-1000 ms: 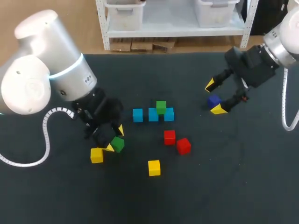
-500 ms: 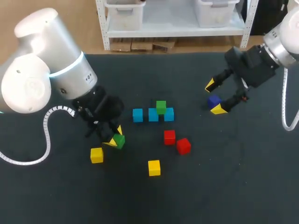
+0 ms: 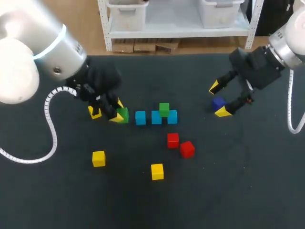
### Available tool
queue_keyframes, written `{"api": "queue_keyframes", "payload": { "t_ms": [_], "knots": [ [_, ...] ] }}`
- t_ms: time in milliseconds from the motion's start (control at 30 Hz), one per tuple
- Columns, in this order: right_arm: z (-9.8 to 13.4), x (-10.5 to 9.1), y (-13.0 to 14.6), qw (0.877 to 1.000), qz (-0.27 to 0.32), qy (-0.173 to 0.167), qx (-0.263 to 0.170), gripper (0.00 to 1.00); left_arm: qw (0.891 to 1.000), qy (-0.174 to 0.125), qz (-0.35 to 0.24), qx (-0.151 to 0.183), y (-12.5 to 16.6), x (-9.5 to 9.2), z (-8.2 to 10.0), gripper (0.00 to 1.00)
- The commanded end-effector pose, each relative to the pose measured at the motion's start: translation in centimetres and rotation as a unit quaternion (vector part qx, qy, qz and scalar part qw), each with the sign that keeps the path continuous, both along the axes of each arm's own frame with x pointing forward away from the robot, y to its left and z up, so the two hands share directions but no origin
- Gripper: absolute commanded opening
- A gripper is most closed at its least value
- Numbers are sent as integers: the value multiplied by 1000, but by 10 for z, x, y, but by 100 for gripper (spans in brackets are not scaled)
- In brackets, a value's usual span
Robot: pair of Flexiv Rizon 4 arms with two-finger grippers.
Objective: Place the blue cubes, place green cubes on the blue cubes, place the yellow cubes on the green cubes, then place the red cubes on the yellow cubes, and place purple cube on the red cubes.
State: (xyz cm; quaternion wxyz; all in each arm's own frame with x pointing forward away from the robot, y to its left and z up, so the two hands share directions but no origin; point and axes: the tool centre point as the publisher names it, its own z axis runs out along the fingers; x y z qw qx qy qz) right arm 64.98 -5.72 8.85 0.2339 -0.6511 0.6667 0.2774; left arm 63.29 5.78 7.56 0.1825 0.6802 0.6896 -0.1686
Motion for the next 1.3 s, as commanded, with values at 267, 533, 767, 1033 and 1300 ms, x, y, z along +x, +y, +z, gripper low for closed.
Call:
{"api": "queue_keyframes", "payload": {
  "t_ms": [267,533,767,1033,1300],
  "knots": [
    [0,1,0,1000,1,0,1,100,1000,-6,23,14,-23,23,-9,0],
    [0,1,0,1000,1,0,1,100,999,-13,13,35,-45,34,-16,0],
    [0,1,0,1000,1,0,1,100,998,-23,-2,53,-55,42,-20,0],
    [0,1,0,1000,1,0,1,100,999,-16,-2,52,-64,50,-26,0],
    [0,1,0,1000,1,0,1,100,999,-8,1,48,-71,52,-32,0]
  ]
}}
